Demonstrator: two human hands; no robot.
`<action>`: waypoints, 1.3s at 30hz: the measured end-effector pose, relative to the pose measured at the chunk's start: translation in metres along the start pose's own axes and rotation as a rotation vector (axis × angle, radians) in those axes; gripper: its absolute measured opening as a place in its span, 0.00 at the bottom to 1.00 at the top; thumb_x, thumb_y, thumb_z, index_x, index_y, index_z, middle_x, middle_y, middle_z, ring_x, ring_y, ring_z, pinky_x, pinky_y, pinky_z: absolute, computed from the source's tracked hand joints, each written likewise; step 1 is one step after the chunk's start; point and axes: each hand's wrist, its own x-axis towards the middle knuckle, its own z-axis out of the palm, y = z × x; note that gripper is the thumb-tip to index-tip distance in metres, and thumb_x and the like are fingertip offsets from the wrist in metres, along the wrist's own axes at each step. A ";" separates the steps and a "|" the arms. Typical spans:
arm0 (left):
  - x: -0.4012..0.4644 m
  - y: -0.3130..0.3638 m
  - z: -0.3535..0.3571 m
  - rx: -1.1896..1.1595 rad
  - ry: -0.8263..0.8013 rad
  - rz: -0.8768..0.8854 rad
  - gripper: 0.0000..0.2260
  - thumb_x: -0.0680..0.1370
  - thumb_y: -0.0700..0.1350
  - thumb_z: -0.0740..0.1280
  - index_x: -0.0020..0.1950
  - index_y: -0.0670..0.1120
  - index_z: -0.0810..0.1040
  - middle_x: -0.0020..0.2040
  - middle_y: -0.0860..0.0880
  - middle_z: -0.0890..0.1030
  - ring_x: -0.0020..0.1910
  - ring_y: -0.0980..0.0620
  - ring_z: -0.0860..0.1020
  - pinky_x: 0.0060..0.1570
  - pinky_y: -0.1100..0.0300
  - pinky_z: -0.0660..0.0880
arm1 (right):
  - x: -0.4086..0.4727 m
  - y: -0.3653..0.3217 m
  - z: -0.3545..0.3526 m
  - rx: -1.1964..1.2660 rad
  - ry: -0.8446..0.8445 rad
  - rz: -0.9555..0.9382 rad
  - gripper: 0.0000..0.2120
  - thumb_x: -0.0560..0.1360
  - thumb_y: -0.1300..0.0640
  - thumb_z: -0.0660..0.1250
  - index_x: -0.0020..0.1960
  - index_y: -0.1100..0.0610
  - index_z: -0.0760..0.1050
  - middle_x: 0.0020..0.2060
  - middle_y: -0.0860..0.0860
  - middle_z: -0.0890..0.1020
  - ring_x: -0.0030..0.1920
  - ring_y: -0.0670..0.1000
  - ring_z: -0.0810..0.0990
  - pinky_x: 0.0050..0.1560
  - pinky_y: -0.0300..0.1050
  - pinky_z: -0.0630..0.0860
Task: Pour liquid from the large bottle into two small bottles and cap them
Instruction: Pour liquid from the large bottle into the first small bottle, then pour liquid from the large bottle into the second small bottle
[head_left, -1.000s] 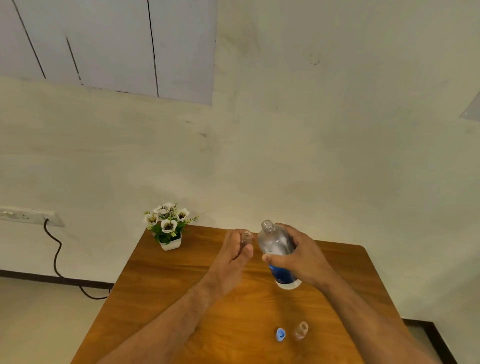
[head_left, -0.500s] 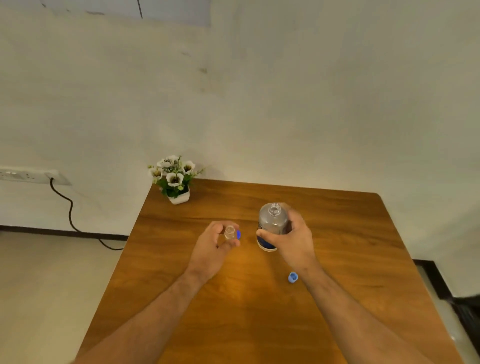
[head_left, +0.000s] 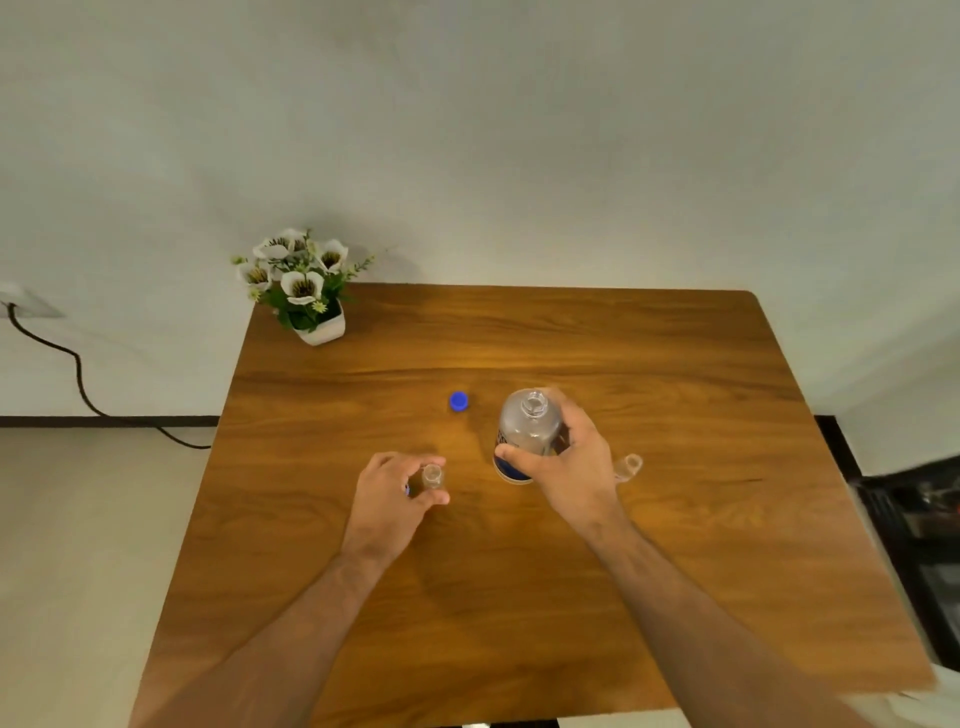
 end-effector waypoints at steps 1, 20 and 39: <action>0.000 -0.003 0.002 0.020 -0.004 0.003 0.19 0.68 0.52 0.78 0.56 0.65 0.78 0.54 0.64 0.75 0.59 0.63 0.68 0.56 0.65 0.65 | 0.000 0.001 0.000 -0.002 0.000 0.001 0.34 0.59 0.51 0.84 0.52 0.26 0.68 0.52 0.31 0.76 0.55 0.29 0.74 0.50 0.24 0.71; 0.003 0.031 -0.023 0.054 0.177 0.354 0.32 0.69 0.58 0.67 0.72 0.51 0.65 0.61 0.56 0.73 0.62 0.56 0.68 0.62 0.54 0.64 | 0.005 -0.013 -0.019 0.027 0.023 -0.014 0.36 0.60 0.50 0.84 0.63 0.42 0.72 0.58 0.42 0.78 0.59 0.42 0.76 0.56 0.33 0.74; 0.030 0.151 0.128 0.170 -0.273 0.293 0.37 0.67 0.62 0.75 0.73 0.64 0.62 0.74 0.59 0.68 0.73 0.56 0.65 0.71 0.52 0.60 | 0.029 0.010 -0.171 0.009 0.192 -0.040 0.40 0.62 0.47 0.81 0.71 0.49 0.70 0.61 0.43 0.79 0.60 0.45 0.77 0.55 0.33 0.75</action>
